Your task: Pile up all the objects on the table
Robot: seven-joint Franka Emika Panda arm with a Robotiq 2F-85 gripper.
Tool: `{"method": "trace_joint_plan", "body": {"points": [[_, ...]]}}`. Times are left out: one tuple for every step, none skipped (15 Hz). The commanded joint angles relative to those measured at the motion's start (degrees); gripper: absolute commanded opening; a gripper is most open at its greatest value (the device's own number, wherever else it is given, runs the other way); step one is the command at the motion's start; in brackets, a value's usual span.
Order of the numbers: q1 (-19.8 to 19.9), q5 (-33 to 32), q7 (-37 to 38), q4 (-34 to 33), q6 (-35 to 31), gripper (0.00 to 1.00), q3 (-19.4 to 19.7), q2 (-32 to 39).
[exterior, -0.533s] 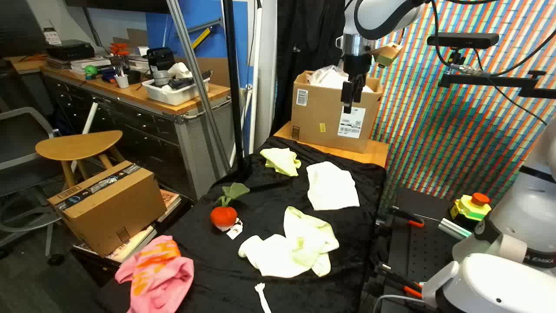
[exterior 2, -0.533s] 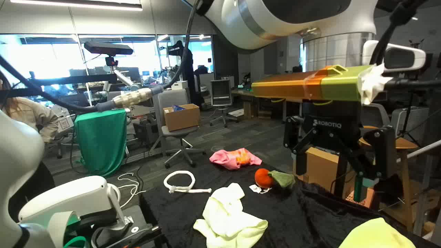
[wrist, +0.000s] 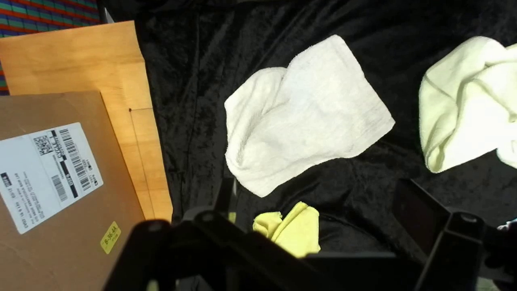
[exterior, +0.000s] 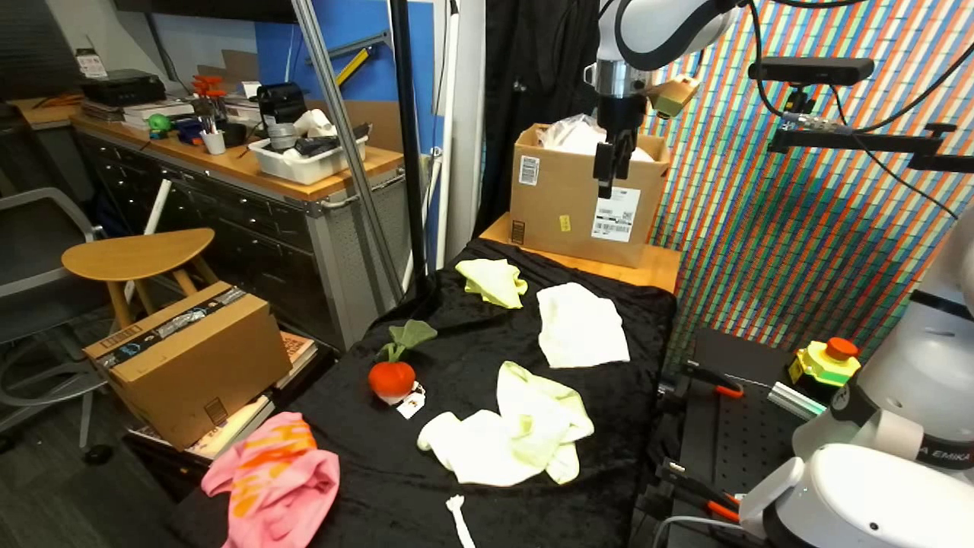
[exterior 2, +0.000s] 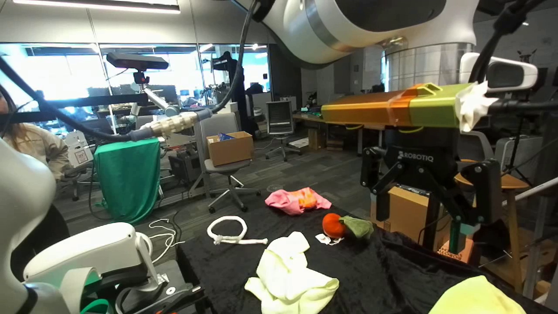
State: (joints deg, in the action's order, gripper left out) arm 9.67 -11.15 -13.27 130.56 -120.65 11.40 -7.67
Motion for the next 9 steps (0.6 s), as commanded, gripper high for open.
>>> {"method": "trace_joint_plan", "body": {"points": [[-0.3,-0.4,-0.7,-5.6,-0.2,1.00,-0.7,4.0],[-0.4,-0.3,-0.4,-6.8,-0.4,1.00,-0.8,5.0],[-0.5,0.0,-0.7,-8.8,-1.1,1.00,-0.9,7.2],[-0.5,0.9,-1.6,-10.7,-1.8,1.00,-1.0,9.1],[-0.6,1.5,-2.1,-12.6,-2.8,1.00,-1.2,11.6],[-0.6,2.2,-3.0,-14.1,-3.5,1.00,-1.3,13.3],[-0.5,3.3,-3.5,-15.5,-5.5,1.00,-1.6,15.6],[-0.3,4.5,-4.3,-17.0,-6.8,1.00,-1.9,17.9],[0.0,5.9,-5.6,-18.5,-7.9,1.00,-2.4,20.3]]}}
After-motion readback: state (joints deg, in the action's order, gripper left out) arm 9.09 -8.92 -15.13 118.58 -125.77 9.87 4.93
